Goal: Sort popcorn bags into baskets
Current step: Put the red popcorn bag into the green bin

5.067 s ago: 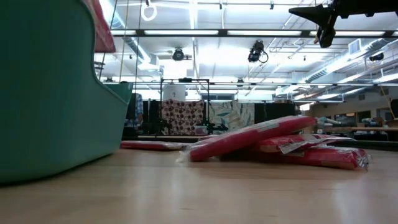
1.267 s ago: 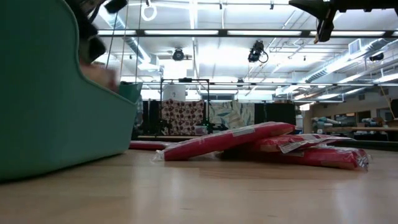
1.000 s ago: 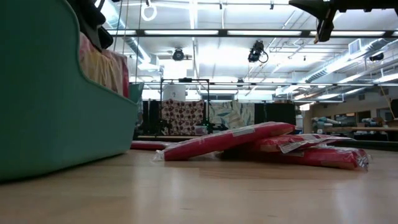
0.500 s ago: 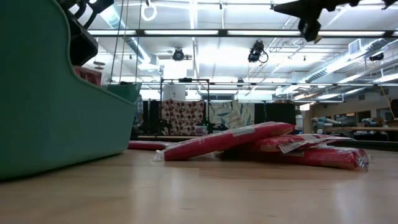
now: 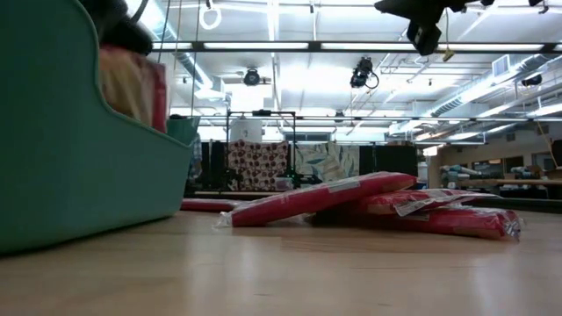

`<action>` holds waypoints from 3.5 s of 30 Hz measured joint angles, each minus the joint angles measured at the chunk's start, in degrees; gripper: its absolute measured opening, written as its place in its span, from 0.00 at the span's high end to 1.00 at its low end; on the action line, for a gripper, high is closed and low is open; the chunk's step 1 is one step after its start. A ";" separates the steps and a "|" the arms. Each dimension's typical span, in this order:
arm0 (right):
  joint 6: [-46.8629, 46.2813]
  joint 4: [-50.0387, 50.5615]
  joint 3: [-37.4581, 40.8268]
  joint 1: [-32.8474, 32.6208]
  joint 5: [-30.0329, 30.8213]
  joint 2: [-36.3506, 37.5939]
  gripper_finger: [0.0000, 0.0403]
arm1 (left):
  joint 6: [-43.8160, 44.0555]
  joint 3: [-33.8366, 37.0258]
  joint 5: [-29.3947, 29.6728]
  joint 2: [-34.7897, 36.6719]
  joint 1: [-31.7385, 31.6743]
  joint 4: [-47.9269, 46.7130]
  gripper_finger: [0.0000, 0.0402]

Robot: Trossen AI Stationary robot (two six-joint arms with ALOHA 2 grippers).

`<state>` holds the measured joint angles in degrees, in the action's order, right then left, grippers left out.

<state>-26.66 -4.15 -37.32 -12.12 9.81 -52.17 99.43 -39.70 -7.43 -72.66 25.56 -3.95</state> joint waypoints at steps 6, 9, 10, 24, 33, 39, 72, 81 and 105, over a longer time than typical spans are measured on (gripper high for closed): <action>0.91 -2.25 -0.02 0.00 -0.89 0.05 0.69 | -7.24 0.00 5.68 0.00 0.00 0.67 0.98; 0.80 -2.24 -0.02 0.00 -0.92 0.03 0.69 | -8.51 0.00 6.62 -0.09 -0.57 0.85 0.99; 0.80 -2.25 -0.02 0.00 -0.92 0.05 0.69 | -8.88 0.00 6.61 -0.07 -0.76 1.23 0.99; 0.77 -2.07 -0.02 0.00 -0.99 0.05 0.69 | -14.37 0.00 8.12 -4.28 -6.93 12.78 1.00; 1.69 -2.13 -0.02 0.00 -0.44 0.05 0.69 | -15.39 -0.02 6.81 -1.40 -6.20 12.71 0.99; 1.78 -1.97 -0.02 0.00 -0.46 0.05 0.69 | -13.06 4.72 9.33 -1.42 -5.34 16.84 0.99; 0.86 -2.68 0.00 0.00 0.59 0.08 0.69 | 4.20 10.21 1.32 -0.79 -5.10 13.32 0.92; 0.75 -2.68 0.00 0.00 -0.53 0.08 0.69 | 4.95 9.11 1.26 -0.74 -5.79 10.22 0.92; 2.74 -3.16 0.02 0.00 -0.55 0.08 0.69 | -3.25 -6.72 -6.96 -0.42 -5.51 -31.73 0.92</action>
<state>-23.92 -7.31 -37.30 -12.12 9.26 -52.10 96.18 -46.42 -14.39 -73.08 20.05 -35.68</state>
